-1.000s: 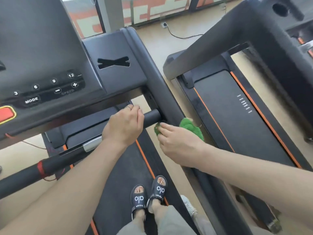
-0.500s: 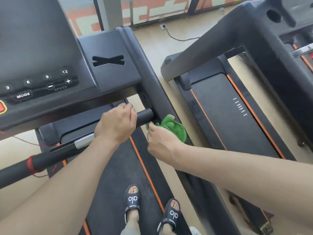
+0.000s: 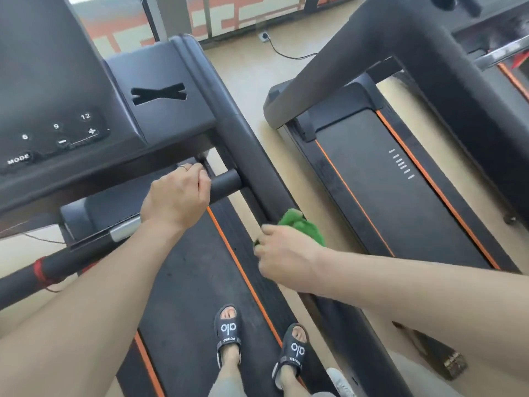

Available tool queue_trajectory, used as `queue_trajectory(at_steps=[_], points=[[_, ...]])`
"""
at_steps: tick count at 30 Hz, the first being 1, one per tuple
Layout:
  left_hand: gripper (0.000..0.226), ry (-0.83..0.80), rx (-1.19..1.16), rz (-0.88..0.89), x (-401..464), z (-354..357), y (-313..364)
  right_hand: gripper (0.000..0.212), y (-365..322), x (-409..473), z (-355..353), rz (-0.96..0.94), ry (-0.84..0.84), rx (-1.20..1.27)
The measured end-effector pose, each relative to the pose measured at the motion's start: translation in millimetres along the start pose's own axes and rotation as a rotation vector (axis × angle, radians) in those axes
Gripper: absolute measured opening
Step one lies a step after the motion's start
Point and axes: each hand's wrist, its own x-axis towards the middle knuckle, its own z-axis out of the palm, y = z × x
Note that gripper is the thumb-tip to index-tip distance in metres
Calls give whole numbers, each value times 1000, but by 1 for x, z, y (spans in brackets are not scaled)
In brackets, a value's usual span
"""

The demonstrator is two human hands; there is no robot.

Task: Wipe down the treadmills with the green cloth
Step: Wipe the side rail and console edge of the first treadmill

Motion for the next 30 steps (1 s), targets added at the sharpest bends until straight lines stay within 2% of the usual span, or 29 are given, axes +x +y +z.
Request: queue_trajectory(at_steps=[1, 2, 3, 4, 6, 8, 10, 13, 15, 17, 19, 21, 23, 25, 27, 30], points=[[30, 0, 0, -7, 0, 0, -1, 17, 10, 9, -11, -54, 99, 148], [32, -7, -6, -20, -1, 0, -1, 22, 24, 11, -27, -24, 131, 233], [33, -12, -13, -30, -1, 0, -1, 30, 27, 7, -30, 60, 192, 317], [34, -12, -8, -32, -1, 0, -1, 36, 29, 4, -25, 174, 329, 380], [35, -11, 18, -9, -1, 3, -2, 35, -2, -29, -7, 387, 535, 500], [33, -21, 7, 1, -2, 4, -1, 32, -47, -82, 6, 437, 580, 670], [32, -26, -5, 7, -3, 3, 1, 32, -65, -115, 15, 406, 598, 751], [32, -15, 10, 13, -4, 4, 1, 31, -40, -87, 20, 370, 686, 866], [31, 7, 25, 48, -3, 6, 0, 32, -9, -41, 12, 473, 762, 987], [30, 36, 48, 97, -2, 9, -2, 33, 22, -3, 0, 715, 794, 1259], [31, 92, 90, 181, -2, 10, 0, 29, 46, 5, -5, 906, 710, 1556], [31, 201, 83, 211, -9, 4, 9, 36, 46, -7, 8, 973, 525, 1775], [22, 288, -116, 124, -31, 0, 38, 45, 21, -36, 34, 1060, 323, 1964], [18, 233, -452, -18, -62, 2, 88, 45, -23, -83, 54, 1125, 123, 2149], [18, 153, -680, -161, -87, 12, 142, 37, -62, -129, 65, 1133, -4, 2303], [20, 183, -700, -293, -106, 36, 190, 39, -66, -140, 71, 1121, -57, 2291]])
